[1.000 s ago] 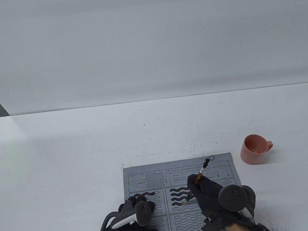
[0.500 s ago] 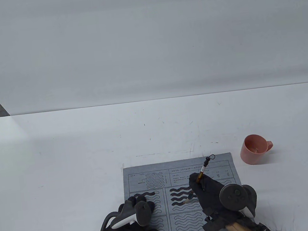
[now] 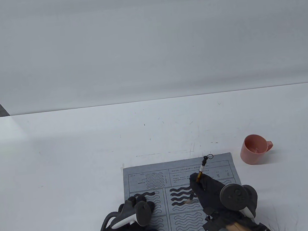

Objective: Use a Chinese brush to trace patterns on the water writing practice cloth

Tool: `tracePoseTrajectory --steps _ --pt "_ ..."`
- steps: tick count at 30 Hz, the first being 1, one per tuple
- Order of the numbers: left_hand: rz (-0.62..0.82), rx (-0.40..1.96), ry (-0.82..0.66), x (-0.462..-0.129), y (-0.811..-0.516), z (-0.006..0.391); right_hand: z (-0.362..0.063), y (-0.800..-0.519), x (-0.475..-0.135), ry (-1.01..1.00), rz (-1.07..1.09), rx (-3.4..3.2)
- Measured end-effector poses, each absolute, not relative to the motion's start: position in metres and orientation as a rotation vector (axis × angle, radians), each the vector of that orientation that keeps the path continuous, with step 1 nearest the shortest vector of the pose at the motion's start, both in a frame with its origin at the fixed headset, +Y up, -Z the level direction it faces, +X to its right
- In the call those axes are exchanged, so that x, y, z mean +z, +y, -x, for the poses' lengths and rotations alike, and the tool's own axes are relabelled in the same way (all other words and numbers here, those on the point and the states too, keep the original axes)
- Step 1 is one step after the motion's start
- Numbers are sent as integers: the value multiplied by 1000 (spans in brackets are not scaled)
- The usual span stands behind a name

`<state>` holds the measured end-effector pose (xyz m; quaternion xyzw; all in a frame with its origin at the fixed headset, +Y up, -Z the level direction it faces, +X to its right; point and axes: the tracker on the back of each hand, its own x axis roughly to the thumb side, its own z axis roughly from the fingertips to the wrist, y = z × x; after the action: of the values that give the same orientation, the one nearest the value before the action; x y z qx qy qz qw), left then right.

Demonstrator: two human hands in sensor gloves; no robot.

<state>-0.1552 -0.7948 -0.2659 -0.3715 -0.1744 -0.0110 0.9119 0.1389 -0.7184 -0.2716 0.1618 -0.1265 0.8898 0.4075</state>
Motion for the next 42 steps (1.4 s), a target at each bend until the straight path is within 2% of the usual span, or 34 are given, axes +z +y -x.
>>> tracePoseTrajectory --steps 42 --pt "766 -23 -359 -266 -795 155 -147 -716 -274 -353 -377 2263"
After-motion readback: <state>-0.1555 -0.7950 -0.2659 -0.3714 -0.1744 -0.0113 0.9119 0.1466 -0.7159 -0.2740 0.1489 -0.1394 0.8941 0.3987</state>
